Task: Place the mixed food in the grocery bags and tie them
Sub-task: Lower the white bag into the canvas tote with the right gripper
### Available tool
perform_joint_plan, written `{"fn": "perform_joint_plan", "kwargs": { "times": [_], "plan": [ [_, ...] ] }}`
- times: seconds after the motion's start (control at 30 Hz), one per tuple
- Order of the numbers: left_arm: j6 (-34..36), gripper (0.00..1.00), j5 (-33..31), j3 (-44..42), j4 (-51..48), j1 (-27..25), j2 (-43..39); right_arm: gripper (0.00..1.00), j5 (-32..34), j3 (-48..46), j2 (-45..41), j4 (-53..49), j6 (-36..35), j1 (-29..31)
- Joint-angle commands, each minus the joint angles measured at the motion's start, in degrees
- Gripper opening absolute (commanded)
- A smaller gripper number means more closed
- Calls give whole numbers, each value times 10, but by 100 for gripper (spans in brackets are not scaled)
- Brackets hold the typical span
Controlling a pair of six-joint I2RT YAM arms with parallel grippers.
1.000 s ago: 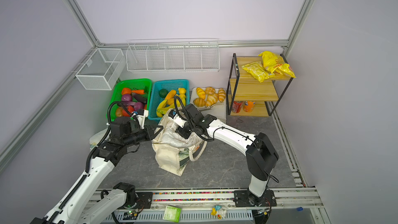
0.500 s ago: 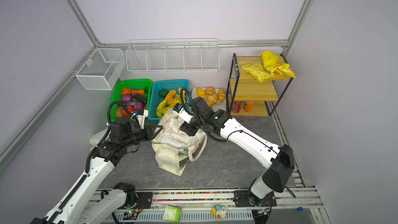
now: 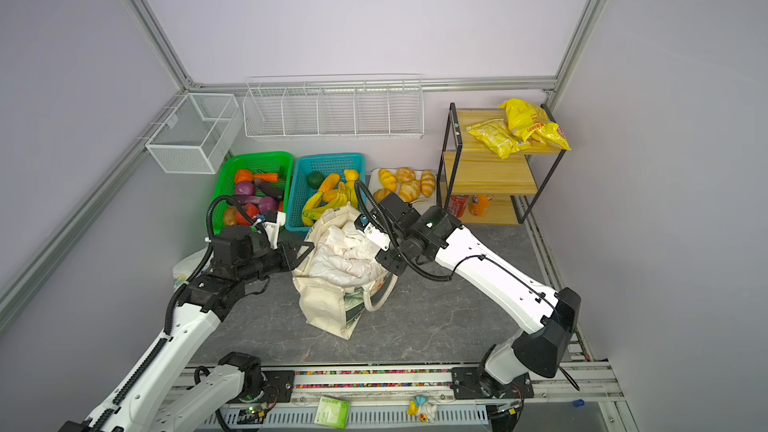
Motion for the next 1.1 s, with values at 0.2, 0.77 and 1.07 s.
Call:
{"fn": "perform_joint_plan", "kwargs": {
  "times": [0.2, 0.77, 1.07],
  "plan": [
    [10, 0, -4, -4, 27, 2, -12, 23, 8, 20, 48, -8, -15, 10],
    [9, 0, 15, -15, 46, 2, -2, 22, -73, 16, 185, 101, -28, 13],
    [9, 0, 15, -15, 49, 2, -3, 45, -126, -39, 72, 193, -29, 3]
  ]
}}
